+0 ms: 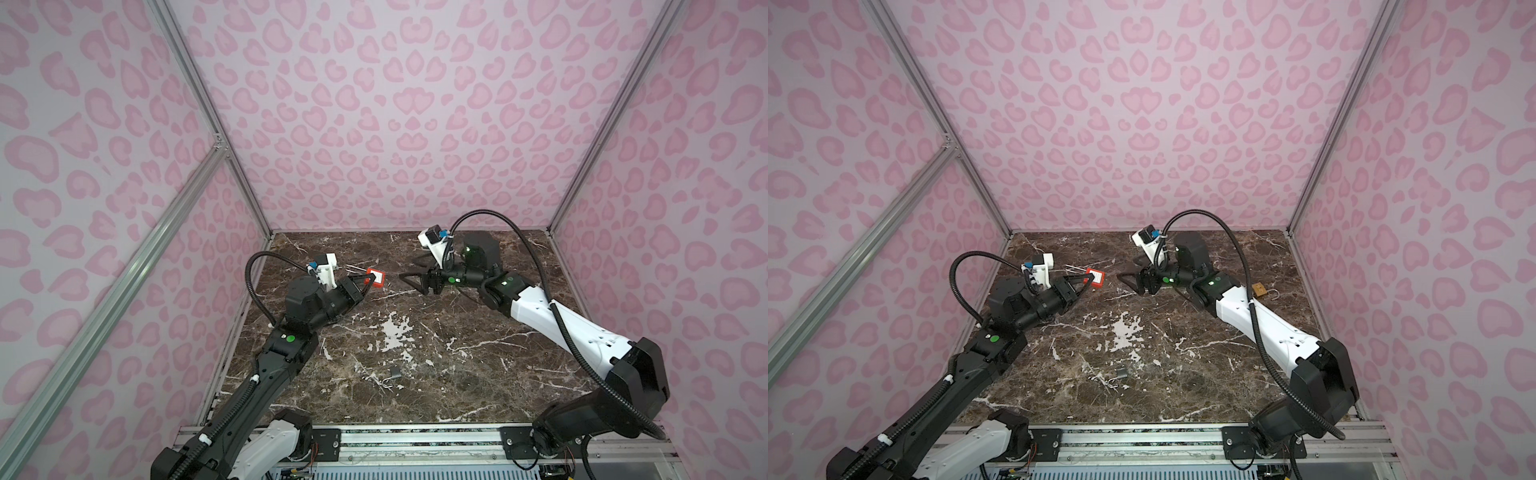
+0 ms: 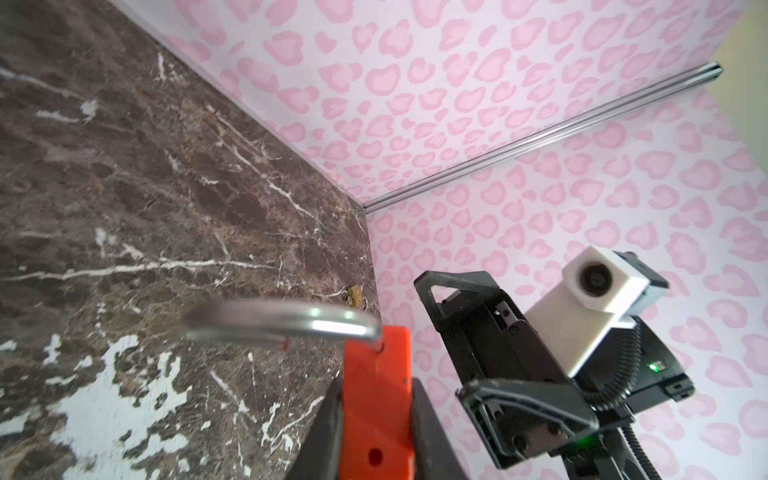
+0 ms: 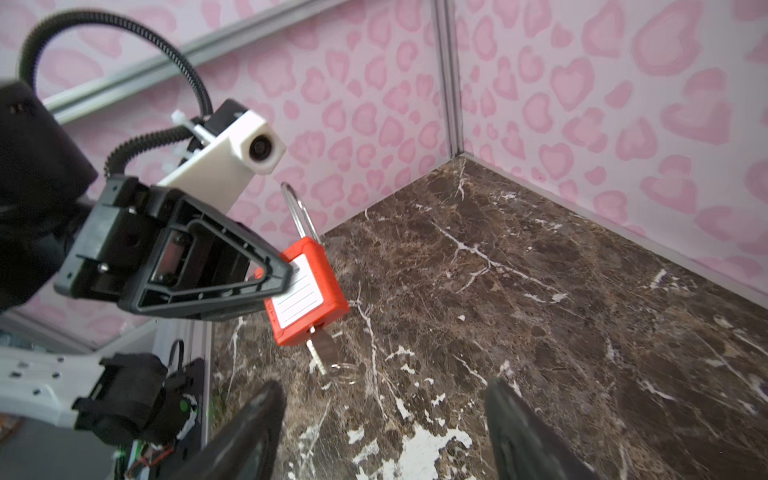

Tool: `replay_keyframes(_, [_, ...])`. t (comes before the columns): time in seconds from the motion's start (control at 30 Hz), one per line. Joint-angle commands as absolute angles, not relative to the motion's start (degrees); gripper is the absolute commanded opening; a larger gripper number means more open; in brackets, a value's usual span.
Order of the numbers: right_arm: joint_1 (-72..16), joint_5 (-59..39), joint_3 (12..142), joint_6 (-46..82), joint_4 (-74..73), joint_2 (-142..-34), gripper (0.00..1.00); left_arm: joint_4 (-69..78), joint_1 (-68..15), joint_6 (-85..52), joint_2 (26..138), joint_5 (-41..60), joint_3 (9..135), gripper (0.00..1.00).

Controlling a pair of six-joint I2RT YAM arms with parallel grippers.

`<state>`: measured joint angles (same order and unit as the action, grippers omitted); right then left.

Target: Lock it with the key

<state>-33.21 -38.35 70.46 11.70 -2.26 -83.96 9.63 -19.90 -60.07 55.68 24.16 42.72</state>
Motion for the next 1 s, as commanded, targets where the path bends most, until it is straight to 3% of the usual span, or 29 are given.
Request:
replay_keyframes(0.0, [-33.15, -38.33, 68.69, 23.22, -10.14, -81.95, 0.78, 14.38, -19.76, -58.62, 56.24, 24.25, 44.48, 0.10])
replay_keyframes(0.5, [-30.08, -37.31, 64.42, 45.82, -18.93, -77.18, 0.78, 20.69, -19.55, -60.34, 55.94, 25.57, 44.76, 0.09])
replay_keyframes(0.7, [-30.16, -39.70, 63.31, 58.26, -29.30, -79.56, 0.78, 20.78, -19.47, -60.29, 55.12, 25.81, 45.33, 0.09])
replay_keyframes(0.97, [-32.59, -38.58, 61.74, 63.79, -35.85, -82.71, 0.78, 22.59, -19.42, -61.76, 55.06, 26.91, 46.14, 0.09])
